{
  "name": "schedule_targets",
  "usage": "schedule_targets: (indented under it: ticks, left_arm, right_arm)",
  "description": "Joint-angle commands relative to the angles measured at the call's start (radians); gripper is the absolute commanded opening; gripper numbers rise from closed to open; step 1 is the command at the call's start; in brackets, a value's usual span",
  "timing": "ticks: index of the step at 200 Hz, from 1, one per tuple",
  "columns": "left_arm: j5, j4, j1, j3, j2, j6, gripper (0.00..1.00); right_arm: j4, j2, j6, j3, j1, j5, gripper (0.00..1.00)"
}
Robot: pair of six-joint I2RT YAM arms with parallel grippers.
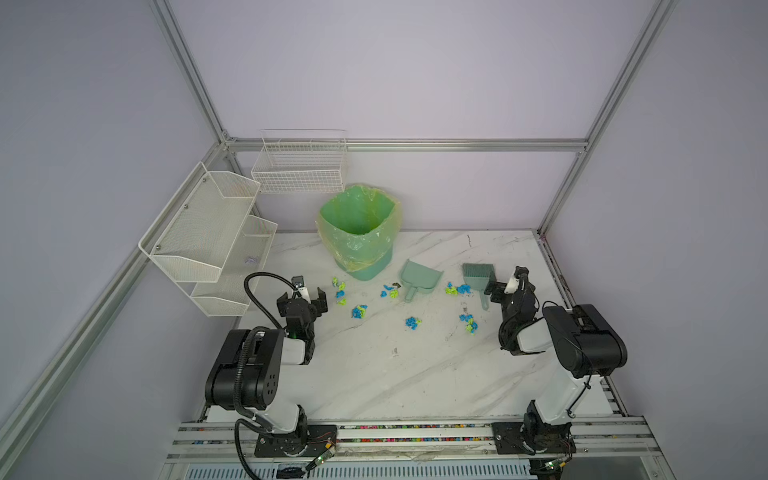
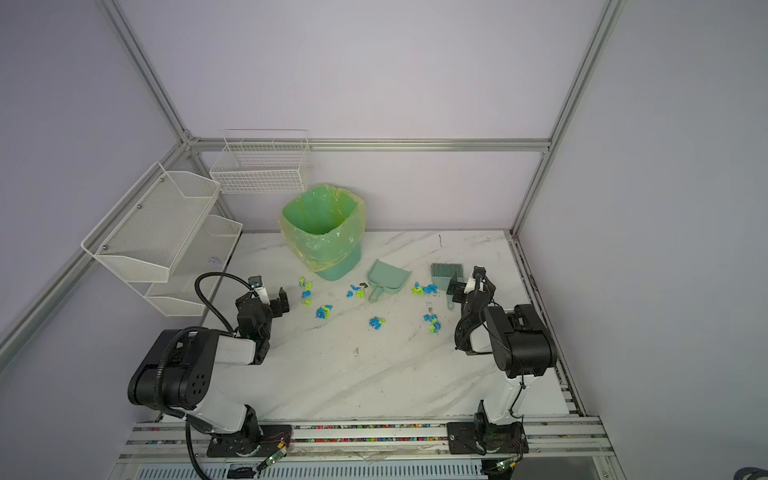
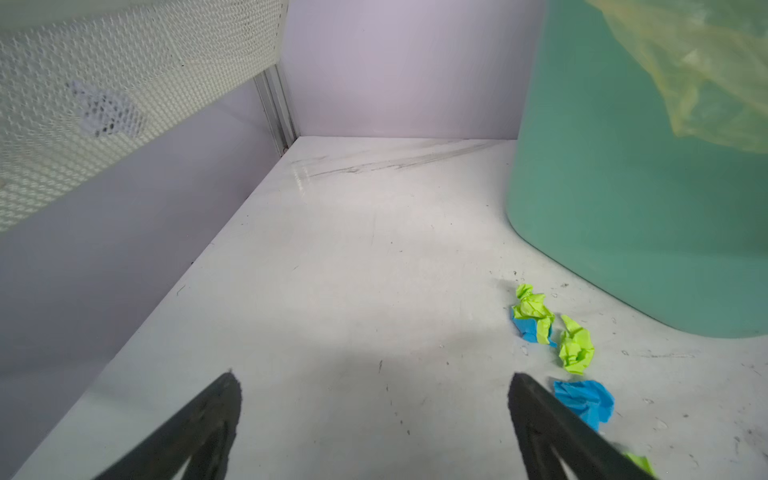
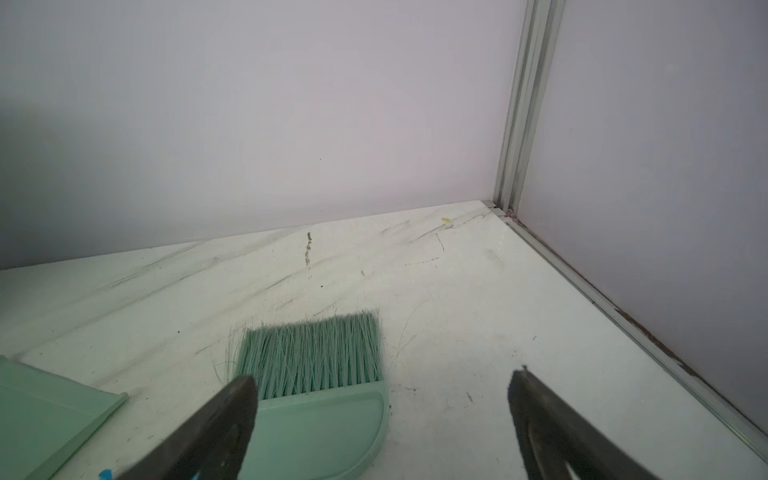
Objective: Sweep away the paper scraps from the table
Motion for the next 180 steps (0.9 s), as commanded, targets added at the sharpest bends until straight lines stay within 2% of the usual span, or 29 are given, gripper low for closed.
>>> schedule_targets:
  ticks: [1,180]
  left_arm:
    - [-0.003,0.055,0.004,-0.024,-0.015,-0.006,0.99]
    - [-0.003,0.055,0.004,-0.024,-0.013,-0.006,1.0]
  right_arm:
    - [0.017,-0.005,-0.012,0.007,0.005,-0.006,0.97]
    - [0.011,-0.004,-0.01,0.01,0.003,-0.006,0.97]
